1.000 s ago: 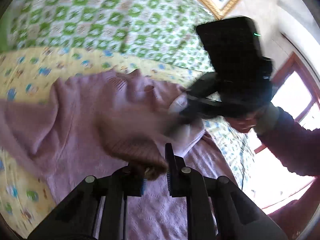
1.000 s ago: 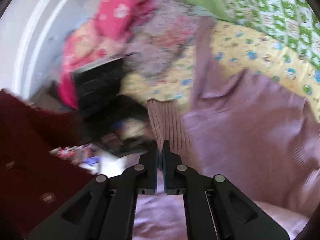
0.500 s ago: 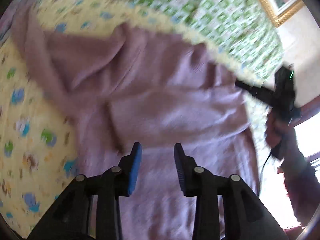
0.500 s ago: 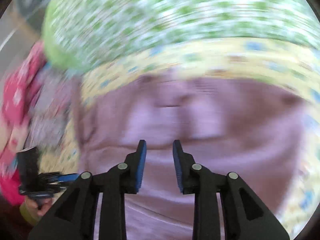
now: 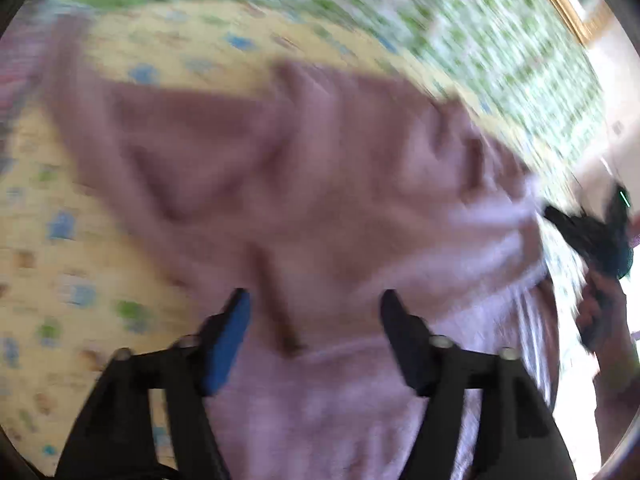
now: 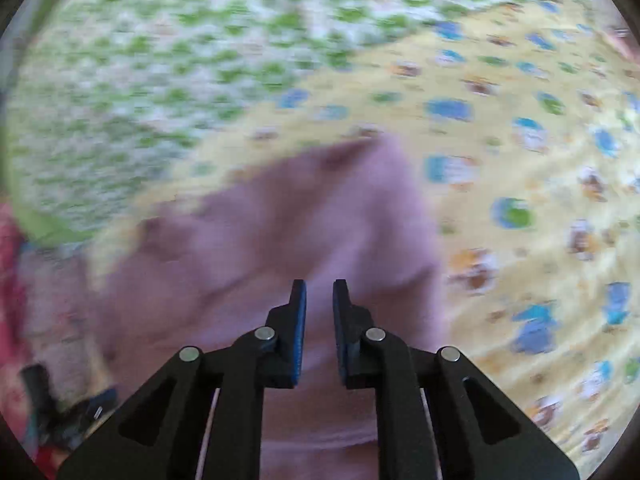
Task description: Fold small clothes
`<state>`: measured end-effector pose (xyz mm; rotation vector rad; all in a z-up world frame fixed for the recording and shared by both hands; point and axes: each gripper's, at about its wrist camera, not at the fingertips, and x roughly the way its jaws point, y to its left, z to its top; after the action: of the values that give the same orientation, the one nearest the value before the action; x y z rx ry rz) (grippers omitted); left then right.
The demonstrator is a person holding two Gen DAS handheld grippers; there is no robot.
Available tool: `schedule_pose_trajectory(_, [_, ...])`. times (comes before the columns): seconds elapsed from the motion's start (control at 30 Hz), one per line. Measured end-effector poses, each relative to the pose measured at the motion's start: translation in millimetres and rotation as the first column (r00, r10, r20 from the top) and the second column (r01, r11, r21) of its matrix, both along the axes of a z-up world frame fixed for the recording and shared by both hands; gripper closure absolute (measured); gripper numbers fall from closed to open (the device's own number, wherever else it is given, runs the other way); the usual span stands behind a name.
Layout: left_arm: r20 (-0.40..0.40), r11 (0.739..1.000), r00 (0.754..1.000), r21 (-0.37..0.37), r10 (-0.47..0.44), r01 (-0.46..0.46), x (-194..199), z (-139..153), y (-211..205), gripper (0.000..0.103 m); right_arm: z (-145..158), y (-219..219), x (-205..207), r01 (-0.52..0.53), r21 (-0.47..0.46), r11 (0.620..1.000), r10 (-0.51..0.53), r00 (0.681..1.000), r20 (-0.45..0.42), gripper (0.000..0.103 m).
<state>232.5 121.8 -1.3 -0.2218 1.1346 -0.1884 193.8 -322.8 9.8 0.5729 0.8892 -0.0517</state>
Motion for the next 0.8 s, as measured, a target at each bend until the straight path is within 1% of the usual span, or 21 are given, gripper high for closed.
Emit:
schedule_pose_trajectory(0.07, [0.016, 0.996, 0.997, 0.043, 0.078, -0.079, 12, 10, 26, 0.029, 10, 12, -6, -0.046, 0.001, 0.999, 0.046, 0.999, 0.028, 0.086])
schedule_pose_trajectory(0.1, [0.028, 0.990, 0.992, 0.067, 0.124, -0.125, 21, 14, 43, 0.027, 12, 21, -7, -0.074, 0.002, 0.997, 0.074, 0.997, 0.034, 0.086])
schedule_pose_trajectory(0.13, [0.030, 0.978, 0.984, 0.105, 0.176, -0.178, 33, 18, 60, 0.022, 13, 31, -9, -0.094, 0.003, 0.996, 0.094, 0.995, 0.034, 0.086])
schedule_pose_trajectory(0.2, [0.034, 0.943, 0.959, 0.178, 0.281, -0.282, 64, 25, 96, 0.021, 8, 50, -12, -0.146, 0.018, 0.989, 0.146, 0.989, 0.024, 0.085])
schedule_pose_trajectory(0.27, [0.048, 0.910, 0.935, 0.215, 0.353, -0.354, 99, 30, 133, 0.021, 2, 66, -14, -0.174, 0.043, 0.984, 0.174, 0.985, 0.013, 0.085])
schedule_pose_trajectory(0.37, [0.050, 0.871, 0.919, 0.302, 0.391, -0.387, 155, 33, 162, 0.020, -13, 82, -18, -0.207, 0.085, 0.975, 0.209, 0.978, -0.021, 0.085])
schedule_pose_trajectory(0.43, [0.026, 0.834, 0.902, 0.370, 0.431, -0.410, 196, 28, 179, 0.020, -19, 88, -22, -0.218, 0.103, 0.970, 0.223, 0.974, -0.040, 0.085])
schedule_pose_trajectory(0.5, [0.003, 0.799, 0.887, 0.432, 0.462, -0.418, 219, 20, 189, 0.020, -25, 93, -25, -0.230, 0.116, 0.966, 0.238, 0.970, -0.056, 0.085])
schedule_pose_trajectory(0.53, [-0.003, 0.774, 0.876, 0.471, 0.482, -0.424, 230, 16, 195, 0.023, -26, 94, -25, -0.234, 0.119, 0.965, 0.242, 0.968, -0.062, 0.085])
schedule_pose_trajectory(0.57, [-0.006, 0.762, 0.874, 0.492, 0.487, -0.421, 237, 13, 201, 0.038, -27, 95, -26, -0.237, 0.121, 0.964, 0.246, 0.967, -0.066, 0.085])
schedule_pose_trajectory(0.6, [-0.011, 0.765, 0.875, 0.491, 0.484, -0.417, 240, 11, 204, 0.055, -26, 94, -27, -0.238, 0.120, 0.964, 0.247, 0.967, -0.065, 0.085])
schedule_pose_trajectory(0.63, [-0.031, 0.779, 0.877, 0.474, 0.480, -0.410, 241, 8, 209, 0.092, -25, 93, -28, -0.236, 0.115, 0.965, 0.244, 0.968, -0.061, 0.085])
schedule_pose_trajectory(0.67, [-0.043, 0.794, 0.876, 0.447, 0.480, -0.413, 241, 7, 213, 0.092, -24, 92, -29, -0.233, 0.111, 0.966, 0.240, 0.969, -0.057, 0.085])
schedule_pose_trajectory(0.73, [0.000, 0.812, 0.889, 0.407, 0.458, -0.418, 231, 18, 216, 0.095, -21, 88, -29, -0.220, 0.101, 0.970, 0.225, 0.973, -0.048, 0.085])
schedule_pose_trajectory(0.8, [0.039, 0.865, 0.915, 0.312, 0.401, -0.393, 212, 43, 203, 0.096, -19, 84, -29, -0.208, 0.097, 0.973, 0.212, 0.976, -0.039, 0.085])
